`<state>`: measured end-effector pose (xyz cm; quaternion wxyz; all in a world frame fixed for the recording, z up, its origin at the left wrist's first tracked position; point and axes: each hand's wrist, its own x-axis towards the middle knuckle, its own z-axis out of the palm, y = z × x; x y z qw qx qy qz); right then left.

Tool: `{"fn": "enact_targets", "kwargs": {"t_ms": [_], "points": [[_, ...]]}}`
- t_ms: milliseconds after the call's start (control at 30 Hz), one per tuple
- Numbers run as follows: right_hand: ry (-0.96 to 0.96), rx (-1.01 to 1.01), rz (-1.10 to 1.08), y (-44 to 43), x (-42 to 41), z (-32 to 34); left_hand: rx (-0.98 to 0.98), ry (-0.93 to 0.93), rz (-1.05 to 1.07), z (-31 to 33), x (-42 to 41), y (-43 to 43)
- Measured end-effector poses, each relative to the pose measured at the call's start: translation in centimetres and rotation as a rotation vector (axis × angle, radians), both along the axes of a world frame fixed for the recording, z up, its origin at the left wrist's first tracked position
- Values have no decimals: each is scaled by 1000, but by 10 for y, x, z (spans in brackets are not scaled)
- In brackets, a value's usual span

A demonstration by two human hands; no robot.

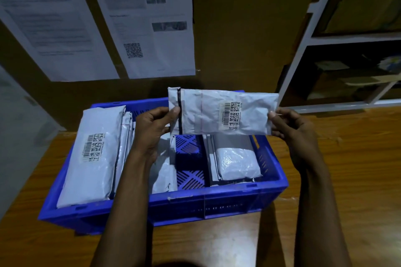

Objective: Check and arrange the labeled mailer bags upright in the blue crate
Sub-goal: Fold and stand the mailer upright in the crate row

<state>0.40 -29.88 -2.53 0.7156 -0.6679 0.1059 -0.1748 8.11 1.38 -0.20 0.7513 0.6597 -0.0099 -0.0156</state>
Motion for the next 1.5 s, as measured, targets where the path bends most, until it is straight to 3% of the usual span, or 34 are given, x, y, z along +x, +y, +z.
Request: {"fn": "enact_targets", "kwargs": {"t_ms": [333,533,700,867,967,1067,1267,1400,1500], "points": [[25,37,61,11,-4,18,-100,60,-48,6,-5,5],[123,-16,97,14,-5,16,-42,92,-85,4,-4,10],[124,-136,137,22,-5,29,11,73,-129,19,2,17],[230,-395,437,39,-10,48,105,91,-314,43,6,22],[229,-379,538,56,-10,57,162,120,-355,50,11,20],[260,-386,543,66,-4,54,99,137,-266,49,14,15],[258,-226,325,80,5,48,-242,259,-61,28,2,20],[276,-74,249,89,13,44,-104,350,-117,19,-21,20],[326,-54,293,103,19,38,21,303,-11,17,-30,18]]}}
